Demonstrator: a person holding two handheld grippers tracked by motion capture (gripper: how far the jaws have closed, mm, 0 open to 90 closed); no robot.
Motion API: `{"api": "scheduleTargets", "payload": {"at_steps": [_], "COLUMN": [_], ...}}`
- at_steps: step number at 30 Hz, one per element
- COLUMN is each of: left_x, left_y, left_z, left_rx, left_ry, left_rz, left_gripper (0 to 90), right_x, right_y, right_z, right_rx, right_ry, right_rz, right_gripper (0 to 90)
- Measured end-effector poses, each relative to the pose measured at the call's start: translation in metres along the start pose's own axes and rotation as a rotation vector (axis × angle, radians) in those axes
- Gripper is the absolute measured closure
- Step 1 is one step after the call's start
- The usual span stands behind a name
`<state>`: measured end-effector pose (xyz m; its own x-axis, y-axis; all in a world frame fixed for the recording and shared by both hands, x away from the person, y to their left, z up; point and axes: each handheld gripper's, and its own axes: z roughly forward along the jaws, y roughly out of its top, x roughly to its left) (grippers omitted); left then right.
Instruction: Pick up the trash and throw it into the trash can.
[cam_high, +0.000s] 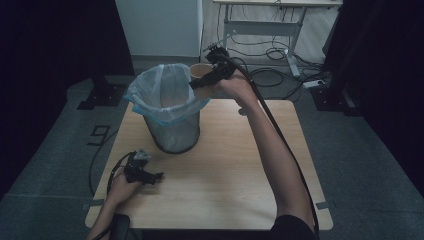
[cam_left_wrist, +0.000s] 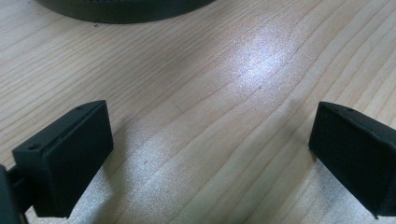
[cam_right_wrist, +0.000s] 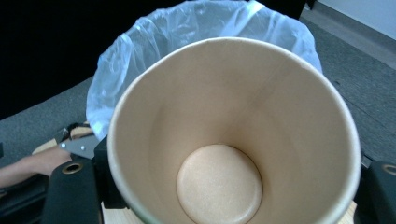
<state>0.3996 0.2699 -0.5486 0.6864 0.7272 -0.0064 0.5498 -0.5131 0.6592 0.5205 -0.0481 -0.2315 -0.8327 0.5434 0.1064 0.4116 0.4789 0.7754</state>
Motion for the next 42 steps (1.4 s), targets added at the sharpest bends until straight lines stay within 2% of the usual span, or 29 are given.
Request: {"api": "scheduleTargets", "payload": {"at_steps": [10,13,21,26,28,29,30,32,34,35,37,42], "left_x": [0.0,0.0,0.0,0.0,0.0,0.0,0.0,0.0,0.0,0.0,-0.001,-0.001], "left_y": [0.0,0.0,0.001,0.001,0.001,0.001,0.001,0.001,0.001,0.001,0.001,0.001], "left_z": [0.0,0.0,0.0,0.0,0.0,0.0,0.0,0.0,0.0,0.0,0.001,0.001], "left_rx": [0.0,0.0,0.001,0.001,0.001,0.001,0.001,0.001,0.001,0.001,0.0,0.001], "left_ry": [-0.002,-0.004,-0.007,-0.007,-0.007,-0.007,-0.007,-0.007,-0.007,-0.007,-0.008,-0.009], "left_rz": [0.004,0.006,0.007,0.007,0.007,0.007,0.007,0.007,0.007,0.008,0.009,0.013], "left_gripper": [0.0,0.0,0.0,0.0,0.0,0.0,0.0,0.0,0.0,0.0,0.0,0.0], "right_x": [0.003,0.006,0.009,0.011,0.011,0.012,0.012,0.012,0.011,0.011,0.011,0.008], "right_y": [0.021,0.023,0.018,0.013,0.01,0.008,0.007,0.007,0.006,0.007,0.007,0.003], "right_z": [0.029,0.044,0.075,0.087,0.093,0.097,0.099,0.099,0.098,0.097,0.092,0.075], "right_rx": [-0.008,0.001,0.028,0.048,0.057,0.06,0.068,0.073,0.078,0.078,0.072,0.058], "right_ry": [0.004,0.002,0.023,0.032,0.03,0.021,0.018,0.015,0.028,0.013,-0.01,-0.027], "right_rz": [-0.008,-0.027,-0.035,-0.038,-0.048,-0.055,-0.055,-0.057,-0.05,-0.047,-0.056,-0.052], "right_gripper": [24.7,24.7,24.5,24.0,22.8,15.1,11.5,12.5,2.7,0.0,0.0,0.0]}}
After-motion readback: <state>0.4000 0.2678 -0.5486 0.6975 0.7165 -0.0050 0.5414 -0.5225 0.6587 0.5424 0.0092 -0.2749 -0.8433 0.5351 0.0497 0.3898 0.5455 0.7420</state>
